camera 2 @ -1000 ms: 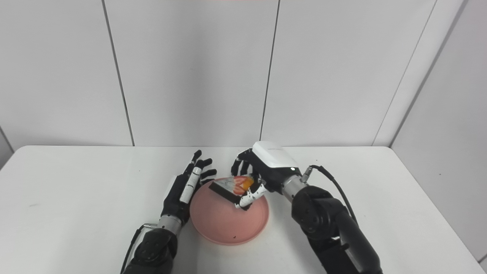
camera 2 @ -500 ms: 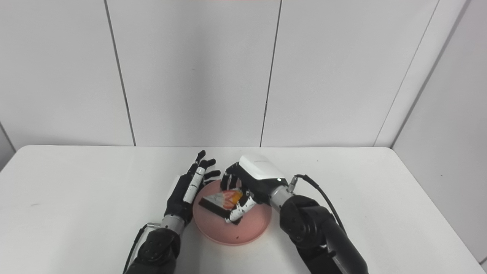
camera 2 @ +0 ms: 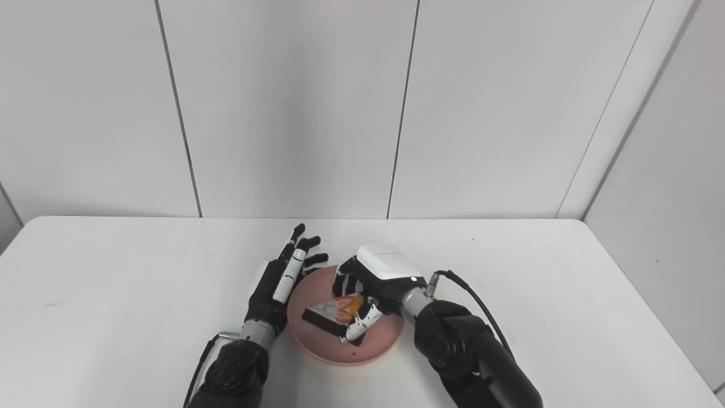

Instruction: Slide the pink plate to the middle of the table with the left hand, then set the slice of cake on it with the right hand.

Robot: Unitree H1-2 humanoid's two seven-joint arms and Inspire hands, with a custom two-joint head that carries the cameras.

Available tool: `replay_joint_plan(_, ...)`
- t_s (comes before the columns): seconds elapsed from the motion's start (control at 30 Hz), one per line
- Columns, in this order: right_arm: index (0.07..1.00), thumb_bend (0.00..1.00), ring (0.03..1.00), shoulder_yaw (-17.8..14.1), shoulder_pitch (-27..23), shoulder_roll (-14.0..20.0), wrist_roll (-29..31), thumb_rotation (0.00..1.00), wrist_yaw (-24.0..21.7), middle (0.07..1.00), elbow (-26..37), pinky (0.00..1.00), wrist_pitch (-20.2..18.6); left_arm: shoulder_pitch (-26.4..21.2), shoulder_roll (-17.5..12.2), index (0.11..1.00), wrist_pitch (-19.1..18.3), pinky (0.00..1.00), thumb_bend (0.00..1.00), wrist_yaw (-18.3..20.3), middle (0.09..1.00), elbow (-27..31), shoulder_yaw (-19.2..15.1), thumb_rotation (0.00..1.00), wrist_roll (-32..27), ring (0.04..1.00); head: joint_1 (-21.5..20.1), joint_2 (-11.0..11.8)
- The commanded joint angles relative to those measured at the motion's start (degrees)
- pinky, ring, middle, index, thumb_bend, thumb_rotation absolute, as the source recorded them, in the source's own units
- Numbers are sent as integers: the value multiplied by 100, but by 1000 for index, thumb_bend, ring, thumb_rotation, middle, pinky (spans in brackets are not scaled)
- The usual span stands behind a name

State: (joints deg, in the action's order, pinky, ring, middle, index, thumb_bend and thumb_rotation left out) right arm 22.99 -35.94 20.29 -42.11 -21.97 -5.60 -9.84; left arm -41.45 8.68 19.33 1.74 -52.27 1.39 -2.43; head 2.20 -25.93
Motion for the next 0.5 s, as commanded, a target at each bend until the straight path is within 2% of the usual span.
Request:
replay_joint_plan(0.0, 489, 532, 332, -16, -192, 49, -66, 1, 177, 478, 45, 246, 225, 393, 39, 962, -136, 707, 708, 79, 888, -223, 31, 875, 10, 775, 0, -3)
replay_joint_plan(0.13, 530, 525, 380, -20, -177, 61, -110, 5, 189, 431, 91, 281, 216, 393, 25, 958, -123, 704, 717, 111, 884, -228, 33, 875, -3, 773, -3, 0)
replay_joint_plan(0.2, 504, 524, 442, -36, -151, 64, -133, 109, 202, 524, 147, 338, 185, 398, 22, 958, -139, 703, 709, 137, 880, -216, 27, 872, -21, 769, -2, -1)
replay_joint_plan(0.23, 604, 735, 481, -43, -139, 65, -137, 185, 198, 578, 177, 371, 165, 402, 21, 959, -147, 705, 701, 150, 880, -208, 25, 870, -30, 773, -1, -3)
replay_joint_plan(0.3, 679, 869, 525, -54, -112, 77, -140, 269, 178, 641, 245, 405, 141, 418, 22, 959, -193, 706, 694, 186, 879, -170, 12, 864, -64, 776, 4, -10)
replay_joint_plan(0.47, 749, 939, 599, -171, 59, 122, -65, 386, 219, 725, 486, 443, 155, 466, 9, 954, -212, 711, 702, 232, 874, -84, 0, 861, -72, 782, 14, -38)
